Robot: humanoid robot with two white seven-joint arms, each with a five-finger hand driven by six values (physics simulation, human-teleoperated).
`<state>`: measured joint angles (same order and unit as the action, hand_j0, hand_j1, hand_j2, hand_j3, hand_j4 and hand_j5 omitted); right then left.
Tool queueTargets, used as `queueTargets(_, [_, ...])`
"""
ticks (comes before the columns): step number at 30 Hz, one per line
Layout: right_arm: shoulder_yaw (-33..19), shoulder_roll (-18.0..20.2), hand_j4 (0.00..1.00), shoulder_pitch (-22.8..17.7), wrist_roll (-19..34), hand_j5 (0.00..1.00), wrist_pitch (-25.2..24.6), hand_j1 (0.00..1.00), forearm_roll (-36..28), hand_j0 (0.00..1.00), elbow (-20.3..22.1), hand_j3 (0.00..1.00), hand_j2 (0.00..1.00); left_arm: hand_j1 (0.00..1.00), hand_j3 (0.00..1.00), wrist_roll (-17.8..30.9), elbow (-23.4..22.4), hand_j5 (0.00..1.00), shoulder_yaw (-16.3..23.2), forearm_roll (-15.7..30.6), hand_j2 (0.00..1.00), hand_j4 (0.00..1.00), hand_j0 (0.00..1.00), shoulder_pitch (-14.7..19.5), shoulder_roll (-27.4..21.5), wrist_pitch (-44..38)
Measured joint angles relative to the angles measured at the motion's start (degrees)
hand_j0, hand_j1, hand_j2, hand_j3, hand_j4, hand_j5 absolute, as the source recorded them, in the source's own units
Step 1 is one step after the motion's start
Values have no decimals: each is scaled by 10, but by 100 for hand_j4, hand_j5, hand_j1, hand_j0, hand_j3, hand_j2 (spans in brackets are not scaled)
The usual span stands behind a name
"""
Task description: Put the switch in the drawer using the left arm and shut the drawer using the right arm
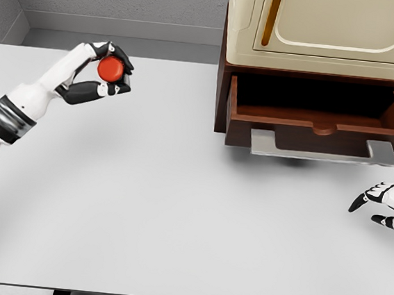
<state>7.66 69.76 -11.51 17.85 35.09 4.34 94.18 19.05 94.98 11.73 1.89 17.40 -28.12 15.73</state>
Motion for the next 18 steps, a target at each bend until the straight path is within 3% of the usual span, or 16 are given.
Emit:
queueTargets(11, [0,0,59,0,0,59,0,59,0,59,1,59,59,36,36,0,36,36,8,-116,36,36,36,19,59,-1])
queueTargets(18, [0,-1,59,0,0,59,0,59,0,59,0,59,59,36,36,0,61,36,8,-224,36,36,36,23,110,-1])
